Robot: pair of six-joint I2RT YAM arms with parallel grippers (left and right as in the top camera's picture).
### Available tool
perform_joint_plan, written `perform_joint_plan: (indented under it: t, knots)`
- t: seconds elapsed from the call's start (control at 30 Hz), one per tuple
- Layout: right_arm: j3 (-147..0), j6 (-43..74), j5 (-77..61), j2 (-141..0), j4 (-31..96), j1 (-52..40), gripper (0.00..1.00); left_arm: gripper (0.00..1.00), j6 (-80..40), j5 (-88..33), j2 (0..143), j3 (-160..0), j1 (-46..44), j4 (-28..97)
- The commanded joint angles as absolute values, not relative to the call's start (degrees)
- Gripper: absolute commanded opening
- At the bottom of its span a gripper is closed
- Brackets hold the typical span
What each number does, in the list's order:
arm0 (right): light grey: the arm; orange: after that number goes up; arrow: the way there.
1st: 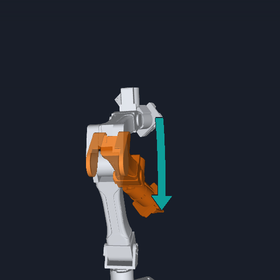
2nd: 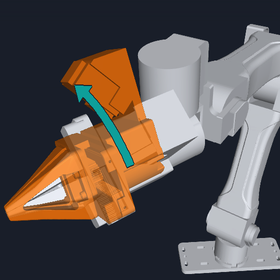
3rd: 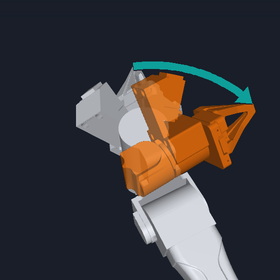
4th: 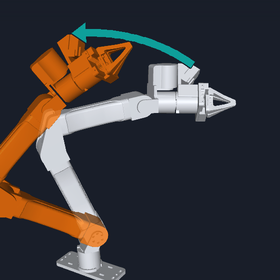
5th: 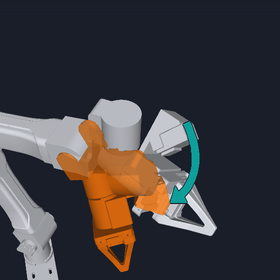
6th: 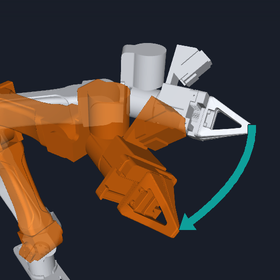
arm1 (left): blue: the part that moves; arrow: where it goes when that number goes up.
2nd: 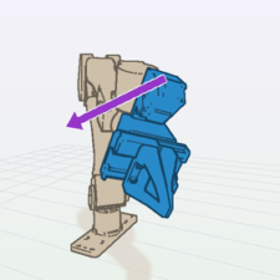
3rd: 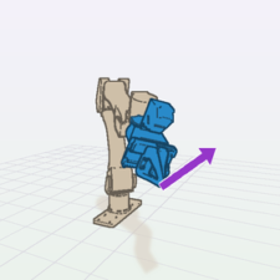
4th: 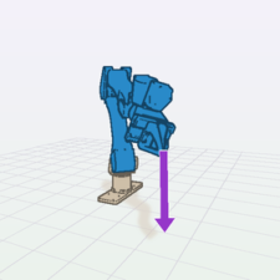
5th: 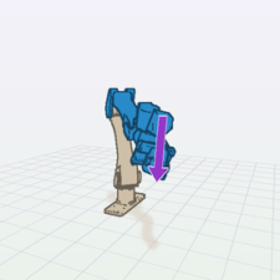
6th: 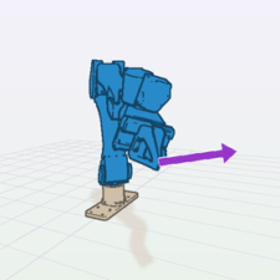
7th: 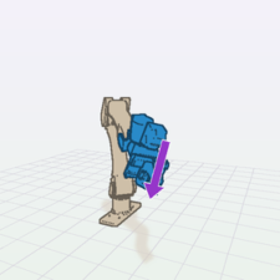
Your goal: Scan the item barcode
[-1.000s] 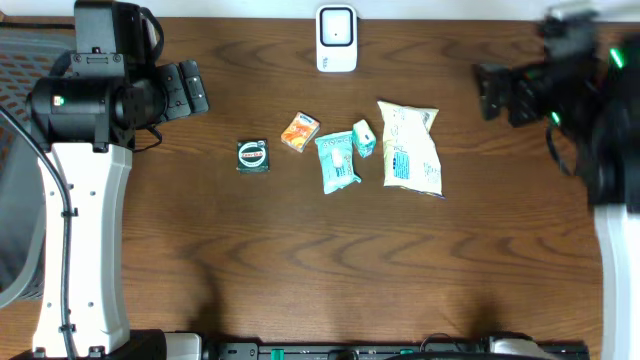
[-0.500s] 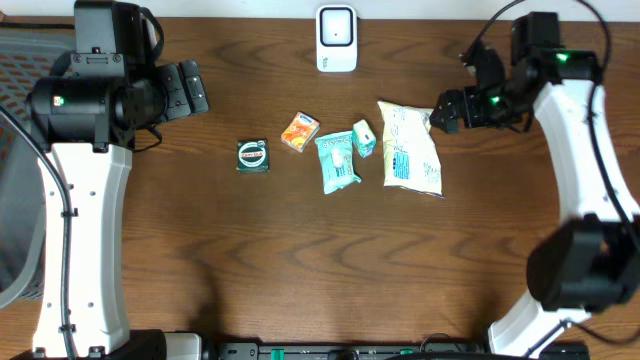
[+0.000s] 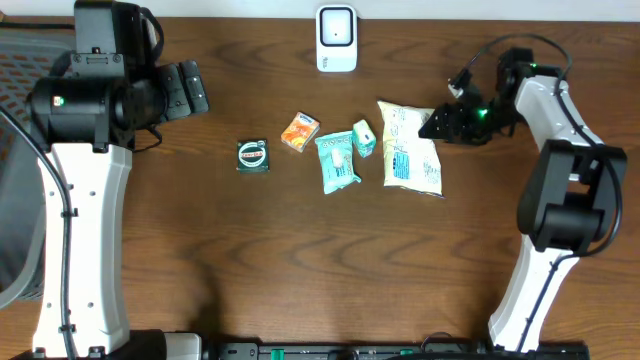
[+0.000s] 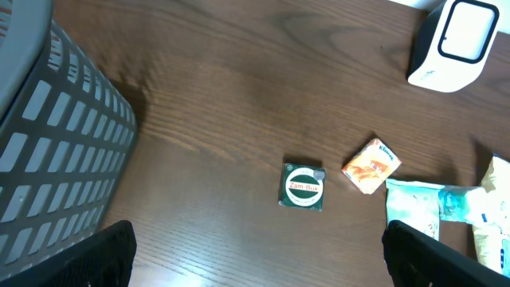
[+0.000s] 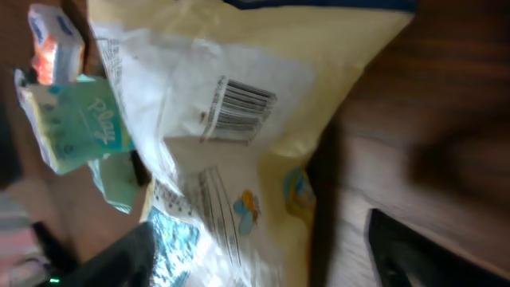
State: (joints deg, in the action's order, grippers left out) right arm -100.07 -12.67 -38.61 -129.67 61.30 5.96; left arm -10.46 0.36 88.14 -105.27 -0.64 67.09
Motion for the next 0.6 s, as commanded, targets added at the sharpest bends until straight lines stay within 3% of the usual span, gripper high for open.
perform_joint_plan:
  t: [0.0,0.13,0.17,0.43,0.57]
  knots:
    - [-101.12,-14.00,-43.27,-133.53,61.39,4.80,0.54,0.98,-10.31,0.67,88.42,-105.23,-0.67,67.26]
    - [-101.12,-14.02,-43.27,-135.02,61.52,4.16,0.22,0.98,-10.31,0.67,88.42,-105.23,-0.67,67.26]
    - [-101.12,-14.00,-43.24,-135.02,61.52,4.16,0.02,0.98,-10.31,0.67,88.42,-105.23,-0.67,67.26]
    - [-101.27,-13.61,-42.15,-131.72,61.30,4.49,0.01,0.98,-10.31,0.67,88.42,-105.23,-0.67,67.26]
    - [-101.51,-9.61,-30.87,-124.33,61.06,4.45,0.01,0.98,-10.31,0.67,88.42,-105.23,-0.67,67.26]
